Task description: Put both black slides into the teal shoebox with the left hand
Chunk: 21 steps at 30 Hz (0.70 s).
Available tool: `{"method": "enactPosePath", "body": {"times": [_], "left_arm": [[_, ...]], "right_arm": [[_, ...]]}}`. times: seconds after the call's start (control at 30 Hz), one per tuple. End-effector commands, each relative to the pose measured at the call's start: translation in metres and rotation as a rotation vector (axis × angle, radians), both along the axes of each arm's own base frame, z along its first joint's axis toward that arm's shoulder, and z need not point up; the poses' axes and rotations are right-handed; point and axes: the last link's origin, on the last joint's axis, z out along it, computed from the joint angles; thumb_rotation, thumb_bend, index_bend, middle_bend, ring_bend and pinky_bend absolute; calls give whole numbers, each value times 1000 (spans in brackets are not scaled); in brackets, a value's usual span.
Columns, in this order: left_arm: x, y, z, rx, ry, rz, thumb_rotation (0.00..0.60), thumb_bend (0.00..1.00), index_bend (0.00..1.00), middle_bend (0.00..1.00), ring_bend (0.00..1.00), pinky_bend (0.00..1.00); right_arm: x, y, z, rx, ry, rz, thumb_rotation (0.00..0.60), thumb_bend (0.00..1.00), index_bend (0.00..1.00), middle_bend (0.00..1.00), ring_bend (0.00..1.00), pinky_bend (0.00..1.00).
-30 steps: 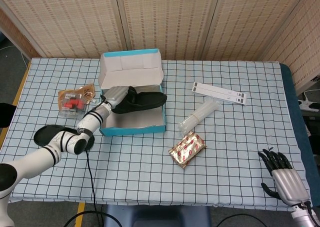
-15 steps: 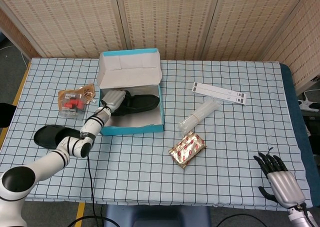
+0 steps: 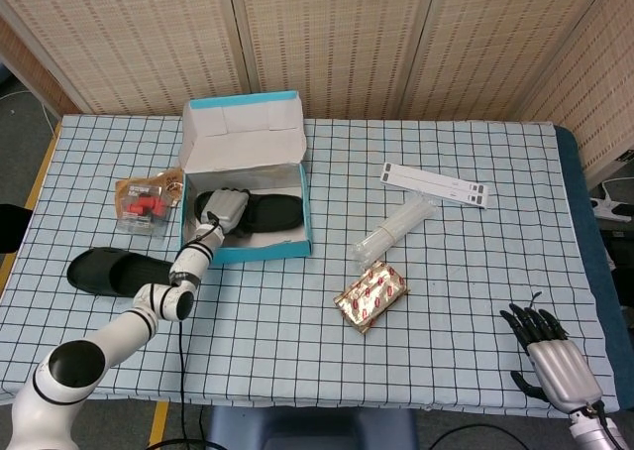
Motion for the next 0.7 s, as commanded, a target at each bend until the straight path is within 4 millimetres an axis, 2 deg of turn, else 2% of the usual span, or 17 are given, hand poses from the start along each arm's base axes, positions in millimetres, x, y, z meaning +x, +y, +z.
{"method": "enactPosePath", "body": {"times": [0.03,0.07,0.1,0.17,0.2,0.27,0.37,0.53,0.7], "left_arm": [[2,-2,-3,0,3,-10,600,809,531,571,503,580],[3,-3,-3,-2,2,-15,600,779,474,537,488,565],[3,-4,-3,-6,-1,-19,600,721,353,459,443,533],[5,-6,-1,-24,-21,-18,600,618,109,268,301,464],[6,-7,0,-29,-32,-18,600,573,24,160,212,427],[6,-10,3,-46,-59,-13,600,525,0,46,98,379],[7,-14,8,-68,-110,0,600,465,0,0,2,287],[13,-17,21,-60,-207,-10,600,386,0,0,0,167],[19,-21,37,-67,-263,-37,600,379,0,0,0,135]], "right_arm": [[0,0,0,-1,-1,-1,600,206,0,0,0,0],[0,0,1,-2,-2,-2,600,205,0,0,0,0],[0,0,1,-2,-3,-2,600,206,0,0,0,0],[0,0,2,-3,-6,-2,600,207,0,0,0,0],[0,0,2,-2,-6,-1,600,207,0,0,0,0],[0,1,2,0,-10,1,600,207,0,0,0,0],[1,1,2,3,-12,5,600,207,0,0,0,0],[2,3,4,-4,-18,8,600,206,0,0,0,0],[3,5,5,-4,-21,14,600,207,0,0,0,0]]}}
